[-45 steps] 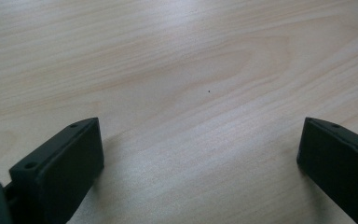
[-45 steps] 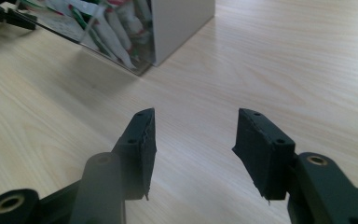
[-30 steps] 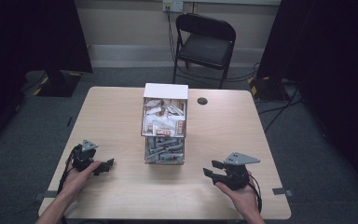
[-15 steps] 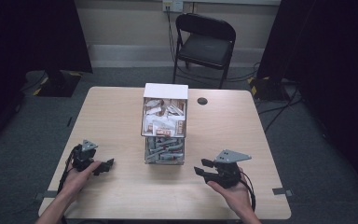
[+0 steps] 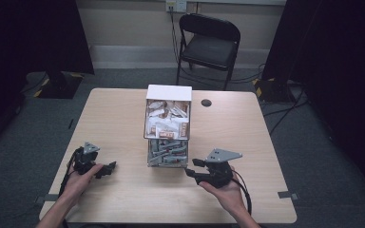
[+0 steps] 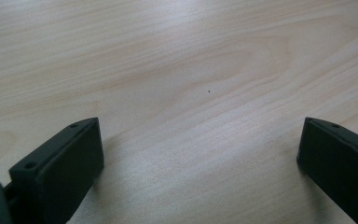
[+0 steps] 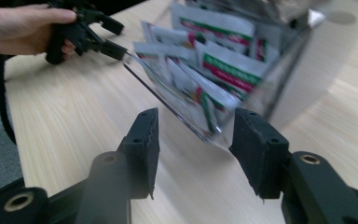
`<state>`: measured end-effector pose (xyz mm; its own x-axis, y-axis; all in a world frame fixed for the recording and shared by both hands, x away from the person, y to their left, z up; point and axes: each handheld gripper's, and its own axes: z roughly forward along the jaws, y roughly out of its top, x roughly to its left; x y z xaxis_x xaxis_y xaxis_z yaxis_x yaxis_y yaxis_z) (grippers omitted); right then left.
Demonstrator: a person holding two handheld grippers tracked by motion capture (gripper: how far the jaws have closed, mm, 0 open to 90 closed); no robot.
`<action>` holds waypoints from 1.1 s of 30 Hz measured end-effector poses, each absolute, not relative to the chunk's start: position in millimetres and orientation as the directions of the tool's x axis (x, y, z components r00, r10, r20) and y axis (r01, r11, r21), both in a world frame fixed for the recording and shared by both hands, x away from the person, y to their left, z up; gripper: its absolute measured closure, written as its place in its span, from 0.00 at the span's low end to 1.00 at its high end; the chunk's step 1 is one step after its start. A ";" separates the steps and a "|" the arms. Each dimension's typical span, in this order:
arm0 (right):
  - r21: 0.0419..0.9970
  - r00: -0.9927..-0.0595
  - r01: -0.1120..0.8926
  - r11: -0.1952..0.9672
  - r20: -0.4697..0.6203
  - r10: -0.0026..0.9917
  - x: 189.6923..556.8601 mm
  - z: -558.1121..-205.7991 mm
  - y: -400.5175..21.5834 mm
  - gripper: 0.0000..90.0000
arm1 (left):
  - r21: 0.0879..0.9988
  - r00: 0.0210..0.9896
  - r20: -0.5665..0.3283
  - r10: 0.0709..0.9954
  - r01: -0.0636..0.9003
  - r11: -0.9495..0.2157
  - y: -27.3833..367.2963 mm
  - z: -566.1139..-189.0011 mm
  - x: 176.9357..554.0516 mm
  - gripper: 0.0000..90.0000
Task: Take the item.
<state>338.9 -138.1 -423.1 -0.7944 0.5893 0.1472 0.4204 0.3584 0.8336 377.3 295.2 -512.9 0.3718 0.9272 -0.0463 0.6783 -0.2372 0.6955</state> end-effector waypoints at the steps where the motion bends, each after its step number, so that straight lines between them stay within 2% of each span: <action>1: 0.838 -0.800 0.413 0.357 0.146 0.582 339.0 -422.2 -135.3 0.57 | 0.696 0.371 -0.045 0.928 0.678 -0.237 295.2 -512.9 377.3 0.00; 14: 0.849 -0.831 0.379 0.368 0.137 0.539 352.0 -421.3 -103.2 0.58 | 0.695 0.372 -0.046 0.927 0.678 -0.237 295.2 -512.9 377.3 0.00; 25: 0.837 -0.848 0.377 0.396 0.140 0.510 358.4 -430.4 -89.3 0.71 | 0.696 0.369 -0.043 0.928 0.678 -0.238 295.1 -512.8 377.0 0.00; 33: 0.822 -0.851 0.400 0.406 0.168 0.498 366.3 -437.9 -85.8 0.76 | 0.696 0.369 -0.042 0.928 0.677 -0.238 295.1 -512.7 376.8 0.00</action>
<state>366.3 -85.8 -437.9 -0.8506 0.4984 0.1675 0.3996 0.4057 0.8221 376.8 295.1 -512.7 0.3695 0.9283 -0.0418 0.6773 -0.2382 0.6960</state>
